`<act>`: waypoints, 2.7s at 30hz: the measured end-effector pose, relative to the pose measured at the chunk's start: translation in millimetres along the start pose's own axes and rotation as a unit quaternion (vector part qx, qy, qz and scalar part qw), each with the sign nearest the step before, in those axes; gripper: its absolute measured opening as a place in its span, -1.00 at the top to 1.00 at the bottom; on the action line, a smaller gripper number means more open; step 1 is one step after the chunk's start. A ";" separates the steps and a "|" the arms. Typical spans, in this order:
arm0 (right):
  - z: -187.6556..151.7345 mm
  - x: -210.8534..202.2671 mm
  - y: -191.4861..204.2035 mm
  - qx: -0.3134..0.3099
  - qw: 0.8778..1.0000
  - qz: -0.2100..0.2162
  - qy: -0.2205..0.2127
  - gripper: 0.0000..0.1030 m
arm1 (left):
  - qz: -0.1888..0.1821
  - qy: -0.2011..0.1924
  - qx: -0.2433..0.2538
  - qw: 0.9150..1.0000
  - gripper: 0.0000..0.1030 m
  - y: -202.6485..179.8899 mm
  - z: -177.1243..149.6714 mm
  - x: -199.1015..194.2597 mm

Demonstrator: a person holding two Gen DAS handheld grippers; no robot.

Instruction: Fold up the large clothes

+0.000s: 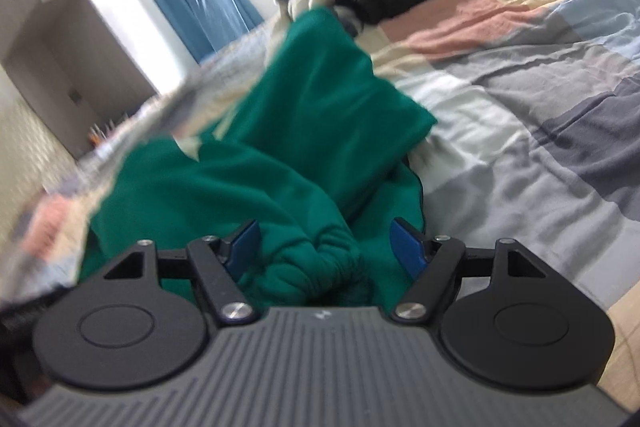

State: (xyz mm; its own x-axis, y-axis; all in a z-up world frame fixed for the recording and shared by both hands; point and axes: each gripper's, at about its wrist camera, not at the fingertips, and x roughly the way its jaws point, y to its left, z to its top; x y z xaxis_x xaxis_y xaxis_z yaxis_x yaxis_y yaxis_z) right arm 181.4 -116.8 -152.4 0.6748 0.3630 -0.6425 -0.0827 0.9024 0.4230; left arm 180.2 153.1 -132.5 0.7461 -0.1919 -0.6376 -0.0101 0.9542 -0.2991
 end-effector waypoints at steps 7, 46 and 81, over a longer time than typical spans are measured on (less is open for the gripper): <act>-6.6 21.9 -3.8 -0.004 0.999 -0.019 0.042 -0.41 | 0.041 0.003 0.021 0.999 -0.24 12.8 -2.0 4.7; -67.3 -70.6 -12.9 0.105 0.960 0.001 0.258 -0.46 | 0.074 0.141 -0.182 0.970 -0.25 292.1 -21.1 -189.3; -10.9 -166.5 42.4 0.034 0.982 0.103 0.152 0.69 | -0.072 0.023 -0.214 0.974 0.87 225.0 2.9 -296.2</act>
State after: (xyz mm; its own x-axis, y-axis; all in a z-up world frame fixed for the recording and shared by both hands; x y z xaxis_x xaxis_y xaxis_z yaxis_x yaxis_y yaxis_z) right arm 57.5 -136.4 -34.4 0.3984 0.5983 -0.6953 -0.1384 0.7885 0.5992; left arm -41.1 425.3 -8.9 0.7298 -0.3362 -0.5953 -0.1920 0.7349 -0.6504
